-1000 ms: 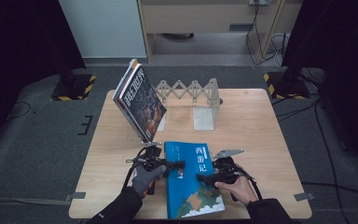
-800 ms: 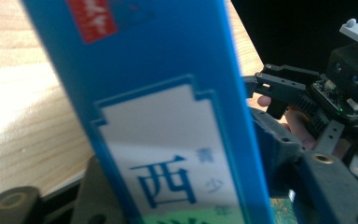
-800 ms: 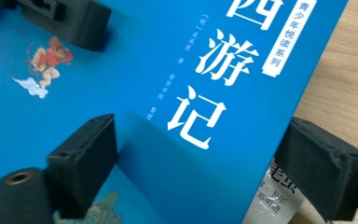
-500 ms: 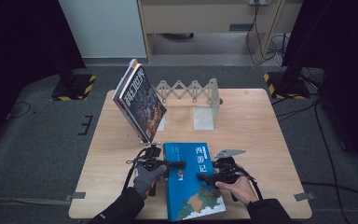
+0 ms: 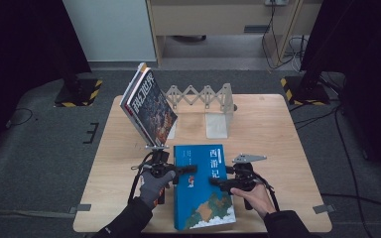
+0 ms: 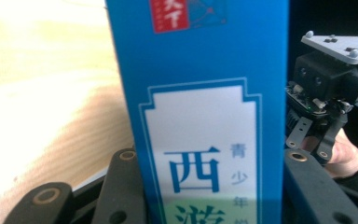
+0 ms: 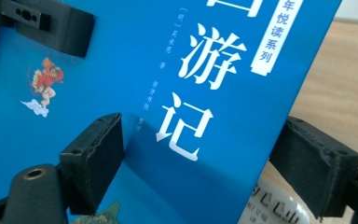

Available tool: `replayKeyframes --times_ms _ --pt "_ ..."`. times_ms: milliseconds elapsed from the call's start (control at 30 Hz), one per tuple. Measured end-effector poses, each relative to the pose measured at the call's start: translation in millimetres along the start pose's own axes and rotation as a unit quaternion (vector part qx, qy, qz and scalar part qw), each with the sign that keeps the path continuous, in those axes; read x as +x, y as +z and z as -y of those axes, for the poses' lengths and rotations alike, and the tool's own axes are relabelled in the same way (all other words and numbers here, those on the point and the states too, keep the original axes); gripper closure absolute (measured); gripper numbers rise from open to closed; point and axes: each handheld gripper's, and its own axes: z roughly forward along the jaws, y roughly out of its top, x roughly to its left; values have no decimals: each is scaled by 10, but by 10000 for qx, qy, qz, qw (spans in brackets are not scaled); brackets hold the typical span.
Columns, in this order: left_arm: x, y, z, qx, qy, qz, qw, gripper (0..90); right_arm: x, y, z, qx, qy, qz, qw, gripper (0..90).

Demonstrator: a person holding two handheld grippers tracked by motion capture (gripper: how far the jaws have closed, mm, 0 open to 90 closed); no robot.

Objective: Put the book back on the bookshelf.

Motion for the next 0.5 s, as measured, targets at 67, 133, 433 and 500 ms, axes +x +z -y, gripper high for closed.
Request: replayKeyframes --times_ms 67,133,433,500 --pt "-34 -20 -16 -34 96 -13 9999 602 5 -11 -18 -64 -20 -24 10000 191" --pt "-68 -32 -31 -40 207 -40 9998 603 9 -21 -33 -129 -28 -37 9999 191" --pt "-285 -137 -123 -309 873 -159 9956 606 57 -104 -164 -551 -185 -33 9983 208" --pt "-330 -171 -142 -402 1017 -166 9939 607 81 -134 -220 -692 -204 -42 9974 214"
